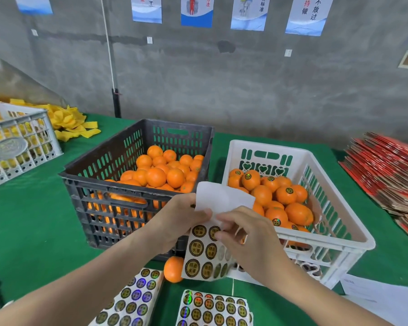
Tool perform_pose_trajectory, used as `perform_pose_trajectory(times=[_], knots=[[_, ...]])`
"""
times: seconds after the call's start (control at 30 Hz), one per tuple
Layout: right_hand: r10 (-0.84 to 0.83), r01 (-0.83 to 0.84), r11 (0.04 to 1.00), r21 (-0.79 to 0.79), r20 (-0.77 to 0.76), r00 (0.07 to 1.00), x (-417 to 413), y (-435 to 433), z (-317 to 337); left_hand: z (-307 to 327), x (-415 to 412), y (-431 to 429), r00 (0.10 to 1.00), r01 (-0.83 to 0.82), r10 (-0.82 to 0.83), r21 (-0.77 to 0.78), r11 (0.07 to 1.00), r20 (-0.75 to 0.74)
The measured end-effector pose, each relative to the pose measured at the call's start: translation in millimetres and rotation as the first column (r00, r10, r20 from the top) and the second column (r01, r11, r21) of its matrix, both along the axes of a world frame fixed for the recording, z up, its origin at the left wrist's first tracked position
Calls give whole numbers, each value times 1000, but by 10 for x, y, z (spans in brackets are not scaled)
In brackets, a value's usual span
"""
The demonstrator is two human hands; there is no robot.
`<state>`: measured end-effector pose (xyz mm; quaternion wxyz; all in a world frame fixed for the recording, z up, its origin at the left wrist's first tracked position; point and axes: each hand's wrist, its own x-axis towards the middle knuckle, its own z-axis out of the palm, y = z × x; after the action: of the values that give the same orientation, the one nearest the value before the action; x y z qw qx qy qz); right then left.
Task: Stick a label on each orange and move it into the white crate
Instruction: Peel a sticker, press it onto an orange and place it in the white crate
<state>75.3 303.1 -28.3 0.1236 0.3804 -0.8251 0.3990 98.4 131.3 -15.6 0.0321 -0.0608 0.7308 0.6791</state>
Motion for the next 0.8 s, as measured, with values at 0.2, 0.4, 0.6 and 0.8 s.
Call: perform_pose_trajectory(times=[0.2,0.4,0.6,0.8], knots=[[2,5,1000,23,-299,954,-8,-56,3,-7,-5,-1,998,-38,41,-65,997,55],[94,-123,982,-146,-191,977,7,-46,54,-78,4,-68,997,64,-66,52,997,36],[-22,-18,988,155,258,966,-321,-22,287,-299,35,-140,958,281,-287,202,938,0],[70,-229,936,267,496,866,-441,-6,29,1,-50,-545,787,611,-505,-333,718,356]])
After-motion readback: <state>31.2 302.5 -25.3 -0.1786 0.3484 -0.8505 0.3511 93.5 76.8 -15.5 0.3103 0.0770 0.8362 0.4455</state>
